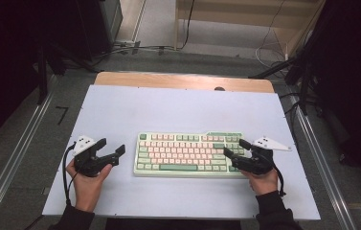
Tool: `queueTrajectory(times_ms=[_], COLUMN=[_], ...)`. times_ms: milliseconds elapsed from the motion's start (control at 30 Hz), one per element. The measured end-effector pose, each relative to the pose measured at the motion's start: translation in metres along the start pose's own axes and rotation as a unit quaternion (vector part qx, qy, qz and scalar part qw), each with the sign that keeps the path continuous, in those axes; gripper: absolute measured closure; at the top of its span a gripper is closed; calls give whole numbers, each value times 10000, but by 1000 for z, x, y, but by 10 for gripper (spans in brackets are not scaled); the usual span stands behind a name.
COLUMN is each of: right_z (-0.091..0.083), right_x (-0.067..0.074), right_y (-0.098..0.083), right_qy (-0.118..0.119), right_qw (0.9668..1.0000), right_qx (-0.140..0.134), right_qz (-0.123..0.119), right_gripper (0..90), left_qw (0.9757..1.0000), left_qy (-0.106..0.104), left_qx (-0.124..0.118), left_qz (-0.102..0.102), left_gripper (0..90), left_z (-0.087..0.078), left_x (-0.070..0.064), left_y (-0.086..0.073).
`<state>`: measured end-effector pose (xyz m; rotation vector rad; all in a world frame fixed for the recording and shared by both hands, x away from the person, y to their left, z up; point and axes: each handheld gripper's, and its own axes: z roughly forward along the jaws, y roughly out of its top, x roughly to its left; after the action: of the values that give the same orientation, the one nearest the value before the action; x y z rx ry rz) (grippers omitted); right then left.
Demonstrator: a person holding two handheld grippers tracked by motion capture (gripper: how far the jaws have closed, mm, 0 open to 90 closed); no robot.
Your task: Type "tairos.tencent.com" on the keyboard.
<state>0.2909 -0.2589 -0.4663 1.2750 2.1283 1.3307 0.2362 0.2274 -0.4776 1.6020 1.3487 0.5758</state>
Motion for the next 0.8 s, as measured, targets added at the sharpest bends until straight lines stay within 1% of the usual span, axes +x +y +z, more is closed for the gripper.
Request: queueTrajectory(times_ms=[67,100,133,167,233,333,400,467,567,633,700,800], right_z=[-7,-11,-14,-19,-26,-38,-46,-53,-60,-61,-62,-60], right_x=[-10,-16,-21,-29,-43,-63,-73,-82,-93,-97,-99,-101], right_y=[-2,-3,-4,-6,-10,-18,-22,-26,-31,-33,-34,-34], right_qy=[-158,-246,-315,-438,-659,-897,-1014,-1129,-1314,-1411,-1459,-1513], right_qw=[9999,9997,9994,9989,9975,9950,9931,9912,9880,9861,9850,9844], right_qx=[-18,-49,-61,-80,-74,-71,-101,-142,-158,-115,-105,-97], right_qz=[47,70,98,132,242,443,586,671,793,866,918,893], right_gripper=[227,227,227,227,227,227,227,227,227,227,228,228], left_qw=[10000,9999,9999,9998,9997,9995,9992,9988,9978,9970,9962,9951], left_qy=[81,100,140,179,221,312,384,482,650,764,844,930], left_qx=[5,12,53,79,68,46,65,90,69,100,192,299], left_qz=[24,3,8,-15,-33,-18,-28,-52,-55,-68,-84,-141], left_gripper=[216,216,216,216,216,216,216,216,216,216,216,216], left_z=[-3,-3,-4,-5,-7,-10,-10,-10,-11,-10,-7,-3], left_x=[5,6,10,11,14,18,20,22,23,25,27,30], left_y=[0,-1,-2,-2,-3,-3,-4,-5,-6,-6,-7,-9])
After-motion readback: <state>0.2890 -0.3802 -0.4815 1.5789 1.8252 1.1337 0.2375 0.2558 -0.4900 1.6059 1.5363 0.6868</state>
